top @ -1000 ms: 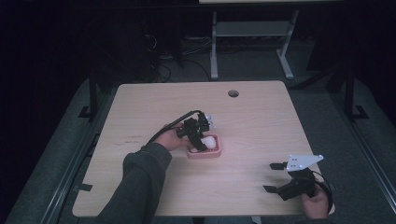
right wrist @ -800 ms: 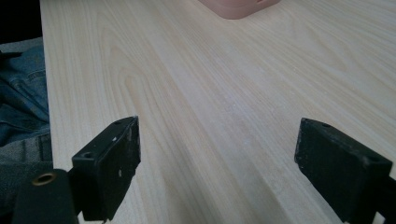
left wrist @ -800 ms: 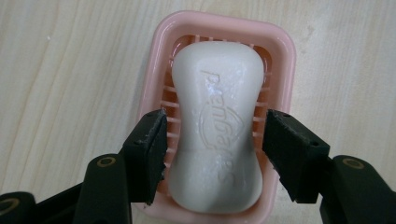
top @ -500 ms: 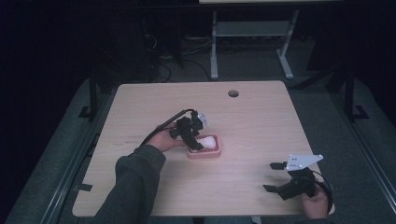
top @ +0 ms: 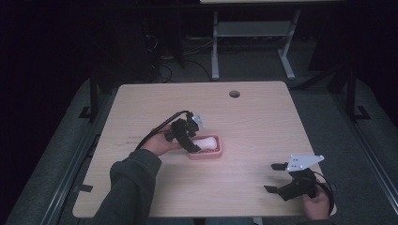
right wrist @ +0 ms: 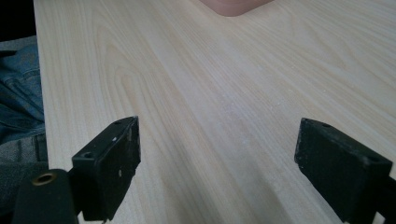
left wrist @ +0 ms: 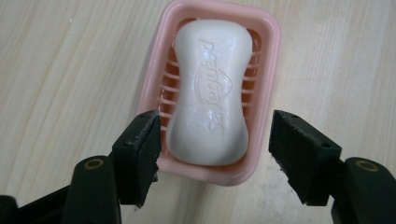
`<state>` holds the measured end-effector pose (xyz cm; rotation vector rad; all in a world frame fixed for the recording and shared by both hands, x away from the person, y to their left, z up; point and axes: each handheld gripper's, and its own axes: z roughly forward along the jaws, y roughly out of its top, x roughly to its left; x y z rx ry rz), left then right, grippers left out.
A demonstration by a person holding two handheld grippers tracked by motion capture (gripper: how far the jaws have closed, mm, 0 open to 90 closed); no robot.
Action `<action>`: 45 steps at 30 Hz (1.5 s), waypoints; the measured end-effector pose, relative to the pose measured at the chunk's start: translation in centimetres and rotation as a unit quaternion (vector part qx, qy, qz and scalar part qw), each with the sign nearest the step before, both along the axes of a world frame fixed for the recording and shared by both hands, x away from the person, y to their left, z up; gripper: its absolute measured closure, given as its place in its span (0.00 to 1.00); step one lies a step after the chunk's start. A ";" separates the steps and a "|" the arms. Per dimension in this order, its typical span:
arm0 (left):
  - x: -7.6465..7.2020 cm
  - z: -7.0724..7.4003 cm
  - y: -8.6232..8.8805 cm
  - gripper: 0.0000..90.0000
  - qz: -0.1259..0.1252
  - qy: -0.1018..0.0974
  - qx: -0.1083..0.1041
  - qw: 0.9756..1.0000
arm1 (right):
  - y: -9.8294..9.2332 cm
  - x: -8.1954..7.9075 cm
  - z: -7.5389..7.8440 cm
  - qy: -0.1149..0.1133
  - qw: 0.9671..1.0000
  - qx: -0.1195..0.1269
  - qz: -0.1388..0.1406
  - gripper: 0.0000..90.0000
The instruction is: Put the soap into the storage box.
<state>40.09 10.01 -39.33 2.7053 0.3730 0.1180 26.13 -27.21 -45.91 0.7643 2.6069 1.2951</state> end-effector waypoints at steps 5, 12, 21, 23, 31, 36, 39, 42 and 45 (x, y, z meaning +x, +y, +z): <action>-0.4 0.3 0.5 0.37 0.000 -0.004 -0.005 1.000 | 0.0 0.0 0.0 0.001 1.000 -0.001 -0.002 0.16; -0.9 0.1 1.3 0.36 0.008 -0.007 -0.013 1.000 | -0.1 0.0 0.0 0.000 1.000 -0.002 -0.004 0.16; -1.9 0.1 2.1 0.35 0.008 -0.009 -0.015 1.000 | -0.1 0.1 0.0 0.001 1.000 -0.003 -0.008 0.16; -2.0 0.2 2.2 0.35 0.007 -0.010 -0.015 1.000 | -0.1 0.1 0.0 0.001 1.000 -0.003 -0.008 0.16; -3.1 0.8 2.5 0.35 0.001 -0.024 -0.017 1.000 | -0.2 0.1 -0.1 0.003 1.000 -0.003 -0.010 0.16; -3.8 0.8 3.1 0.35 0.001 -0.028 -0.021 0.999 | -0.2 0.2 -0.1 0.002 1.000 -0.005 -0.010 0.16; -3.9 0.6 3.5 0.35 0.000 -0.025 -0.022 0.999 | -0.2 0.2 -0.1 0.003 1.000 -0.006 -0.012 0.16; -4.2 0.2 3.9 0.35 0.006 -0.021 -0.023 0.999 | -0.3 0.1 -0.1 0.003 1.000 -0.006 -0.013 0.16; -4.4 0.1 4.3 0.35 0.007 -0.021 -0.024 0.999 | -0.3 0.1 -0.2 0.006 1.000 -0.006 -0.016 0.16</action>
